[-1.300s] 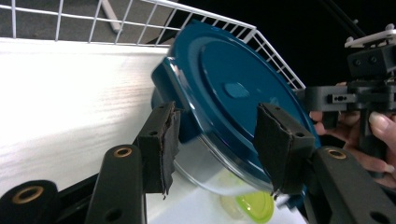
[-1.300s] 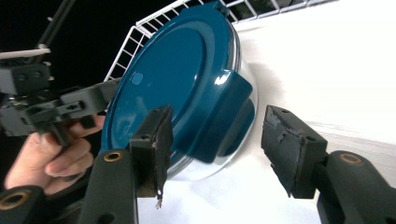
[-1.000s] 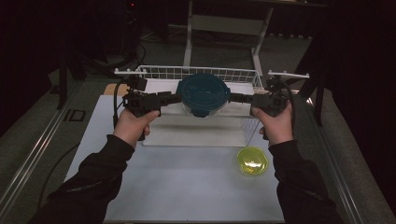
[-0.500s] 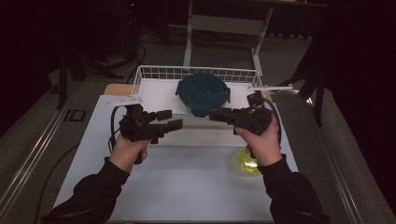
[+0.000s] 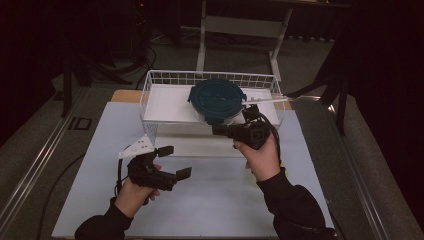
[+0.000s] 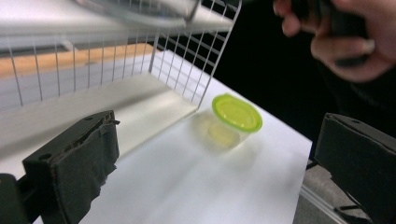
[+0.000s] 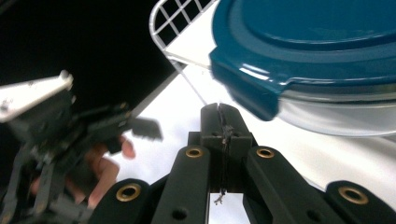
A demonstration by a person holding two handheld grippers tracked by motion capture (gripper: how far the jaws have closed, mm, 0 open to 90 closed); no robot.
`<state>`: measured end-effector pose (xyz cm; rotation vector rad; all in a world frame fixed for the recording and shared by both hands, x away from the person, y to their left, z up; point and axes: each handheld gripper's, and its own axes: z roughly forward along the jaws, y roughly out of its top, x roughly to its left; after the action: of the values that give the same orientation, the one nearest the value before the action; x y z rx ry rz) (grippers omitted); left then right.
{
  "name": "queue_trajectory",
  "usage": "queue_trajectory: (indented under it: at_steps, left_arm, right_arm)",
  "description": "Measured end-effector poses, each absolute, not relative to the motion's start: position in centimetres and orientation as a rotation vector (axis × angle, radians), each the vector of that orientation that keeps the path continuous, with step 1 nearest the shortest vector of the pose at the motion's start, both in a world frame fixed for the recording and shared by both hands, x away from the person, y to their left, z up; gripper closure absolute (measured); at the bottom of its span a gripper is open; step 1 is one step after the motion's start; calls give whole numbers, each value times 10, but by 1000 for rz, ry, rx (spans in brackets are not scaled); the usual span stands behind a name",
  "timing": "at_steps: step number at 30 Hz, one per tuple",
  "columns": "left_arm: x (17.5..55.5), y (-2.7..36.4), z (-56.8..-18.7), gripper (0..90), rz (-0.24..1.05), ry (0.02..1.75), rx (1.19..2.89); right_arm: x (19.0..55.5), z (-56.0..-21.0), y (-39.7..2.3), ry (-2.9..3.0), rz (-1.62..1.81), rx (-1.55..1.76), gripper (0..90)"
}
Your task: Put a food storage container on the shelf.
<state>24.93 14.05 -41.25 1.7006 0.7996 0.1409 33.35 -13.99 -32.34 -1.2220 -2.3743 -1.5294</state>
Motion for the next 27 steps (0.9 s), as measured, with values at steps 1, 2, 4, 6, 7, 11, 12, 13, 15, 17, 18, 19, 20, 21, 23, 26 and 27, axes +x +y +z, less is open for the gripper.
queue_trajectory:
  at_steps: [1,2,4,6,7,11,12,13,15,17,18,19,20,21,23,26,27]
  left_arm:
    - [247,140,-417,0,138,799,1704]
    - [245,139,-420,0,139,800,1708]
    - [240,136,-427,0,147,800,1710]
    - [236,134,-432,0,148,796,1717]
    - [234,133,-433,0,151,791,1717]
    - [232,130,-439,0,147,785,1727]
    - [232,130,-440,0,145,788,1727]
    - [232,130,-442,0,145,789,1726]
    - [232,129,-445,0,143,793,1730]
    - [232,129,-446,0,149,788,1736]
    - [232,129,-447,0,152,786,1742]
    - [232,129,-447,0,154,786,1742]
    - [232,130,-447,0,153,784,1734]
    - [232,130,-448,0,153,785,1730]
    - [231,130,-448,0,161,780,1726]
    - [230,131,-447,0,176,773,1735]
    - [230,131,-447,0,176,770,1734]
  right_arm:
    - [336,-324,-140,-2384,-1521,-1231,895]
    - [338,-325,-139,-2394,-1516,-1250,897]
    - [343,-327,-140,-2369,-1507,-1261,897]
    - [344,-329,-140,-2379,-1512,-1280,897]
    - [345,-330,-141,-2365,-1516,-1285,898]
    - [349,-330,-145,-2347,-1528,-1306,898]
    - [350,-329,-145,-2343,-1527,-1309,897]
    - [351,-329,-145,-2349,-1529,-1314,897]
    - [354,-328,-145,-2355,-1529,-1325,897]
    - [357,-329,-146,-2345,-1531,-1334,897]
    - [358,-328,-146,-2344,-1529,-1336,897]
    - [360,-328,-145,-2344,-1528,-1339,896]
    - [361,-328,-145,-2346,-1528,-1345,896]
    - [363,-328,-144,-2351,-1525,-1346,894]
    - [366,-327,-143,-2349,-1526,-1352,891]
    - [368,-328,-143,-2342,-1529,-1351,878]
    - [369,-328,-143,-2342,-1531,-1356,870]
